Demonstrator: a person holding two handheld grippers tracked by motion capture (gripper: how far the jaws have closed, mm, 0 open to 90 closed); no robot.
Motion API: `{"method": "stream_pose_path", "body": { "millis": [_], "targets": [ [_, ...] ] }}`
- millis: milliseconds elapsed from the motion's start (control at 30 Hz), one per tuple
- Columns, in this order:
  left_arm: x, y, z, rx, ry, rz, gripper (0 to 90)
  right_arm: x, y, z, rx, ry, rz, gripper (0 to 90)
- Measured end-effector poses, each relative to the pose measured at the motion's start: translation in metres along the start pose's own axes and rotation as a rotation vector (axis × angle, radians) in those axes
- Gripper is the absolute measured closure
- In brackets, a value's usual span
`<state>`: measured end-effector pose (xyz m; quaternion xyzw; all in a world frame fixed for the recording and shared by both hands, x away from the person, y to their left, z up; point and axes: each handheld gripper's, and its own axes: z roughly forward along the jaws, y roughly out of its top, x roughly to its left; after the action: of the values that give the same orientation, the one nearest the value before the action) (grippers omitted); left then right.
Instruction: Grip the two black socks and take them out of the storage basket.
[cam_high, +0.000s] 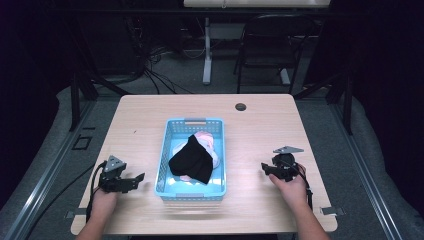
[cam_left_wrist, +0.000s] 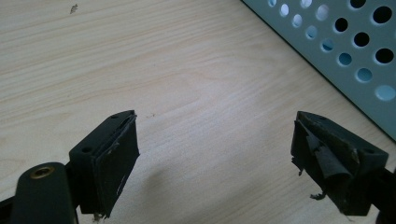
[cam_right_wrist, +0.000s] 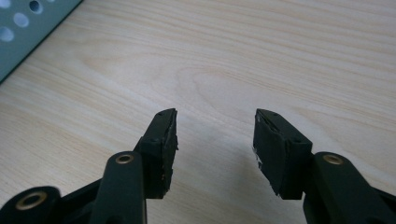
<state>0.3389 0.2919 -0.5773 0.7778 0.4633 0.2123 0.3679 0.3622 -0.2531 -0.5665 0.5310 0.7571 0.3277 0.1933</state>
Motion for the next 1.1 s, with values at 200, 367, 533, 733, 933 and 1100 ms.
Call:
{"method": "stream_pose_path", "body": {
  "millis": [200, 367, 533, 733, 933, 1100],
  "targets": [
    [0.001, 0.001, 0.001, -0.013, -0.002, -0.012, 15.1, 0.007, 0.001, -0.001, -0.027, 0.005, -0.015, 50.2],
    [-0.001, 0.002, 0.0, -0.004, -0.008, 0.006, 15.1, 0.012, 0.002, -0.002, -0.03, 0.008, -0.02, 49.8],
    [-0.002, 0.001, -0.002, -0.008, -0.008, 0.014, 15.1, 0.015, 0.004, -0.003, -0.027, 0.01, -0.032, 49.8],
    [-0.002, 0.001, -0.002, -0.009, -0.012, 0.01, 15.1, 0.019, 0.004, -0.003, -0.007, 0.009, -0.059, 48.7],
    [-0.002, 0.0, -0.001, -0.006, -0.007, 0.005, 15.1, 0.021, 0.01, -0.007, -0.021, 0.064, -0.034, 45.3],
    [-0.002, 0.0, -0.001, -0.004, -0.005, 0.003, 15.1, 0.029, 0.025, -0.016, -0.031, 0.138, -0.02, 37.1]
  ]
}}
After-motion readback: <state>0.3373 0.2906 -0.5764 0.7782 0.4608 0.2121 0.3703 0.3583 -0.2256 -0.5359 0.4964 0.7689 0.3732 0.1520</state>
